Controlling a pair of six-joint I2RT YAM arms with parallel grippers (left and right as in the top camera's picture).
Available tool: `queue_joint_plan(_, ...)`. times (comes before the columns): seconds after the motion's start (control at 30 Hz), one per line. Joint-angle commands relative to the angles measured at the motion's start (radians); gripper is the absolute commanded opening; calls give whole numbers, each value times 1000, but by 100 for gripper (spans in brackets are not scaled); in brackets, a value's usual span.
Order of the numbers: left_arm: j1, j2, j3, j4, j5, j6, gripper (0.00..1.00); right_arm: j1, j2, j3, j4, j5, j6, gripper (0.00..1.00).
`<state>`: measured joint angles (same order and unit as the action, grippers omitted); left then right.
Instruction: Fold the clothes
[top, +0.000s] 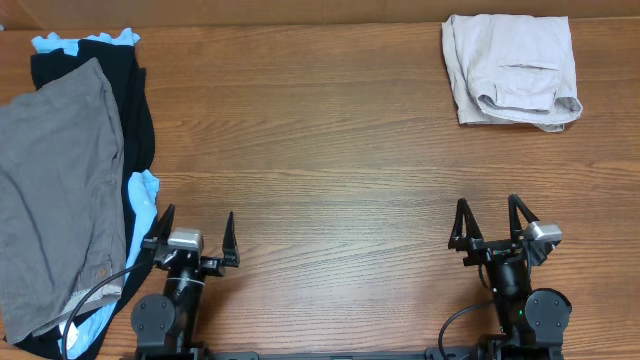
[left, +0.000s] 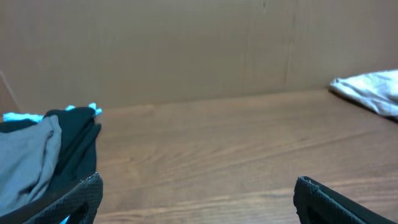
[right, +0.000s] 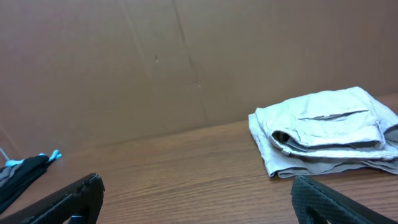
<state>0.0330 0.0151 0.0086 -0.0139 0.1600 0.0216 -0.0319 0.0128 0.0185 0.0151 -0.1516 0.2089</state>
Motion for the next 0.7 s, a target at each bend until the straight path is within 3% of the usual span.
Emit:
queue_joint_plan(0.0,6,-9,18,7,-11,-30,100,5,-10,25,6,-10,-30,100)
queue_joint_plan(0.43,6,26,172,-113,-83,-29,100,5,-6,128,-30,-11,-61,100)
queue_joint_plan(0.67,6,261,314,-114,-82,-50,100,5,40,251,-72,-33,-61,100)
